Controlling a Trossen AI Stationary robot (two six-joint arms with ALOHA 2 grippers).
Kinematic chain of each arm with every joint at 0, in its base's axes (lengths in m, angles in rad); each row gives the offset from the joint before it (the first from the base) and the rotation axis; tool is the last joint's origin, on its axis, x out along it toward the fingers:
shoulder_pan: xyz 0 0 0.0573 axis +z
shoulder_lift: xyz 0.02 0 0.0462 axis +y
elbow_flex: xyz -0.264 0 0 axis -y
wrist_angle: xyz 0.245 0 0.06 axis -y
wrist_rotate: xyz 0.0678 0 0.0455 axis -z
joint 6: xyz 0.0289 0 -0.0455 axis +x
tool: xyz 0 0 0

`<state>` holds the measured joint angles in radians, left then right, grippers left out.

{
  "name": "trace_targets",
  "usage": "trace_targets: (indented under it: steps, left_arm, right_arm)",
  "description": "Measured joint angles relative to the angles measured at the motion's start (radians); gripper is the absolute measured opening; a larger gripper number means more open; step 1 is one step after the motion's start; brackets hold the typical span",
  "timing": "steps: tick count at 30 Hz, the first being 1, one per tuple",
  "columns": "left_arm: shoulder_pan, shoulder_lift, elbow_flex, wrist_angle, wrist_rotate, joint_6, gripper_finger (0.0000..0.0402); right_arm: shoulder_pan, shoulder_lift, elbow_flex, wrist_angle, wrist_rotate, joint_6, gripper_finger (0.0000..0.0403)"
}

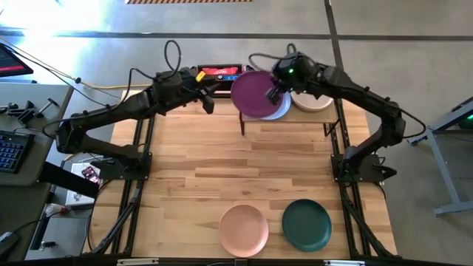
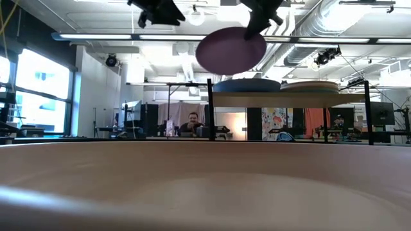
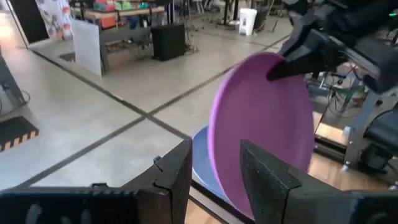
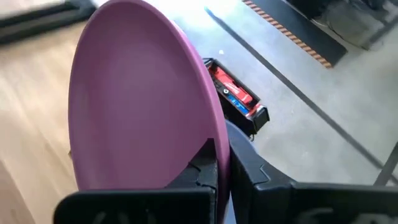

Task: Place and stack plates onto a shelf
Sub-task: Stack the purple plate on top of the blue plate on the shelf

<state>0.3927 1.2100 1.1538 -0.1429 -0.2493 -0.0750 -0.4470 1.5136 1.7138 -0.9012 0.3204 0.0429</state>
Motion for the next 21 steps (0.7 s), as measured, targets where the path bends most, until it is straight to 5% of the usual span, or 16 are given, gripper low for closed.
trace_targets:
  steps: [8, 21]
  left_arm:
    - [0.0, -0.058, 0.0, -0.005, 0.0, 0.001, 0.0122]
    - [0.0, -0.066, 0.0, -0.12, 0.0, 0.086, 0.0122]
  right_arm:
    - [-0.187, -0.038, 0.0, 0.0, -0.149, 0.139, 0.0]
    - [-0.428, 0.002, 0.0, -0.052, -0.539, 0.346, 0.0]
